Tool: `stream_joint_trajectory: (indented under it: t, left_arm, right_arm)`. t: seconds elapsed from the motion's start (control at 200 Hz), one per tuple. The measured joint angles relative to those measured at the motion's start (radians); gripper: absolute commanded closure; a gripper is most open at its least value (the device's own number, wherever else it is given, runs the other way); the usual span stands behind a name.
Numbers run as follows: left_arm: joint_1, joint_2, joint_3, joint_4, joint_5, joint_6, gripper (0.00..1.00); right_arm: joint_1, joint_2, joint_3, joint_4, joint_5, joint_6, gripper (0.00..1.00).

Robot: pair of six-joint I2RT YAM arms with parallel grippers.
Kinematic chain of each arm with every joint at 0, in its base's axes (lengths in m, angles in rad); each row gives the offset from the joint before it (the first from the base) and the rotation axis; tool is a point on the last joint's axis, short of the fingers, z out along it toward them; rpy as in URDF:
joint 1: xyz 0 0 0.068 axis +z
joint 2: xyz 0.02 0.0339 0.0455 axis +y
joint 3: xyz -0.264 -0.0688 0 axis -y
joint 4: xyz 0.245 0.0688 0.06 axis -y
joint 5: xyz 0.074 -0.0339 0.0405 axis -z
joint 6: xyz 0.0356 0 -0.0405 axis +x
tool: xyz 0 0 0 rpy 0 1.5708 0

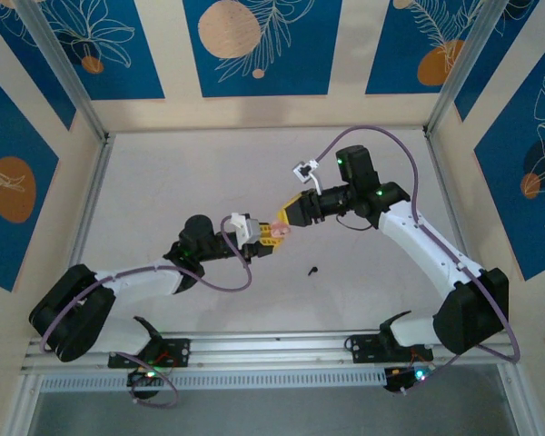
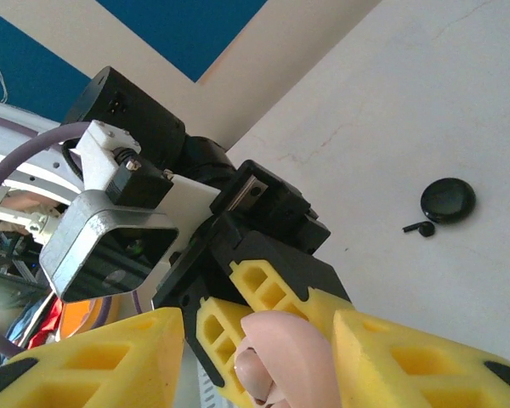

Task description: Insert the wireless bluetooth earbuds into the charging case

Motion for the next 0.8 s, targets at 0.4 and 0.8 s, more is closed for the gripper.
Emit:
stream_joint_trajectory:
  t: [0.4, 0.8]
  left_arm:
    - [0.0, -0.026, 0.0, 0.0, 0.0, -0.002, 0.94]
    - [-0.004, -0.039, 0.0, -0.015, -0.057, -0.001, 0.94]
  right_arm:
    - [0.009, 0.001, 0.0, -0.01, 0.002, 0.0, 0.51]
    - [0.015, 0.008, -0.018, -0.004, 0.0, 0.001, 0.56]
